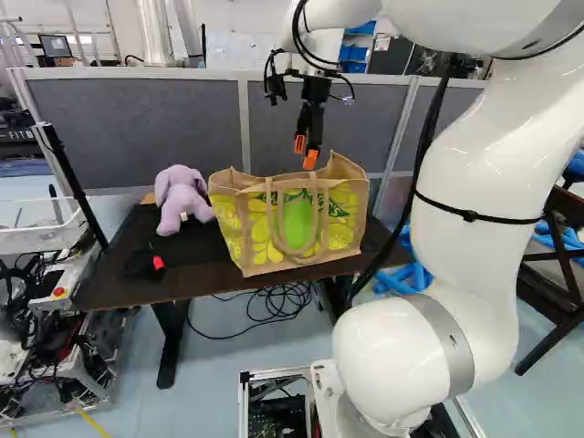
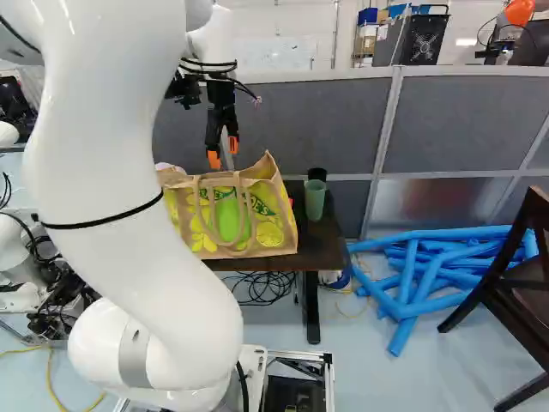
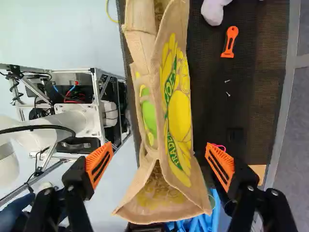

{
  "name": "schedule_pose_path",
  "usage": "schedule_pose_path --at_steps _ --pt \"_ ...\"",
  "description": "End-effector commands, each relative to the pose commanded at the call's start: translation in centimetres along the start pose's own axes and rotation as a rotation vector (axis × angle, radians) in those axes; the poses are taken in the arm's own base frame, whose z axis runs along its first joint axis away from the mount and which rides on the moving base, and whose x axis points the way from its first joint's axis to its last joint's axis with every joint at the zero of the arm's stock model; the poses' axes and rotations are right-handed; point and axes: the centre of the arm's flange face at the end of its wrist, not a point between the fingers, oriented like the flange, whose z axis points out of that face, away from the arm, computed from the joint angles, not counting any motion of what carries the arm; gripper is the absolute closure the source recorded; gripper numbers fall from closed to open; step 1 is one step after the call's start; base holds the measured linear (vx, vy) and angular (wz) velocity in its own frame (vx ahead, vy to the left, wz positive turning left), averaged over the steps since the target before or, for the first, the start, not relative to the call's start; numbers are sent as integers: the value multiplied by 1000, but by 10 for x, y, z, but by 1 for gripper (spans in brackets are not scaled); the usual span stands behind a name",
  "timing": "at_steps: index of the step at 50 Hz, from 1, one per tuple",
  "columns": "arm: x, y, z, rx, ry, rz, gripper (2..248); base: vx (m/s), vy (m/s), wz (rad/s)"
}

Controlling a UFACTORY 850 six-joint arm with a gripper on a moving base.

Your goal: Pick up the bag on the ground and place it on the table

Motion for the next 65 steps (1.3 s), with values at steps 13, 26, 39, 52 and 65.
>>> schedule_pose_path --at_steps 13,26,39,52,65 --pt "1 -4 -7 -7 1 -2 3 0 0 0" --pt "1 -4 -8 -8 1 -2 3 0 0 0" --pt "1 -4 -8 -8 1 -2 3 -27 0 -7" --pt "1 -4 -8 -8 1 -2 3 -79 26 -10" --pt "1 -4 -8 -8 1 -2 3 -109 37 -2"
